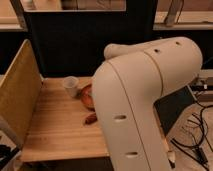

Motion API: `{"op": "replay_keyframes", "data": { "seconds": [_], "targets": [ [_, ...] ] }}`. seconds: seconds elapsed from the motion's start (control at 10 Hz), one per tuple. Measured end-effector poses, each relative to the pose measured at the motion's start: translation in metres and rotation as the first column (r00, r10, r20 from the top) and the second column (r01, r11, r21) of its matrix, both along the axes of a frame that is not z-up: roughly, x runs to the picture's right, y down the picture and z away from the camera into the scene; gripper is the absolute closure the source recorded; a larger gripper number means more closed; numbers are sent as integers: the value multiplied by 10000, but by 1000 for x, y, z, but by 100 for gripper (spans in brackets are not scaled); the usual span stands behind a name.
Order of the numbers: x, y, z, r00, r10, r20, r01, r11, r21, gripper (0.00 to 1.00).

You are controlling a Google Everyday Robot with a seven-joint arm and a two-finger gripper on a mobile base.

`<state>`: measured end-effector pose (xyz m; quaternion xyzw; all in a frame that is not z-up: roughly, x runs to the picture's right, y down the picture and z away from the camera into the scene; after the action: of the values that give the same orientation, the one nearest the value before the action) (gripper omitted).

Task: Pick up the ceramic cup

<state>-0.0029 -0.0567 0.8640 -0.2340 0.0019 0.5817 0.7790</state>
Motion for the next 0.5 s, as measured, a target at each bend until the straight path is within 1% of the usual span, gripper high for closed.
{"op": "replay_keyframes", "data": {
  "seconds": [0.5],
  "targets": [
    [-3, 0, 0, 10000, -32, 27, 32, 10000, 0, 20]
  ]
}}
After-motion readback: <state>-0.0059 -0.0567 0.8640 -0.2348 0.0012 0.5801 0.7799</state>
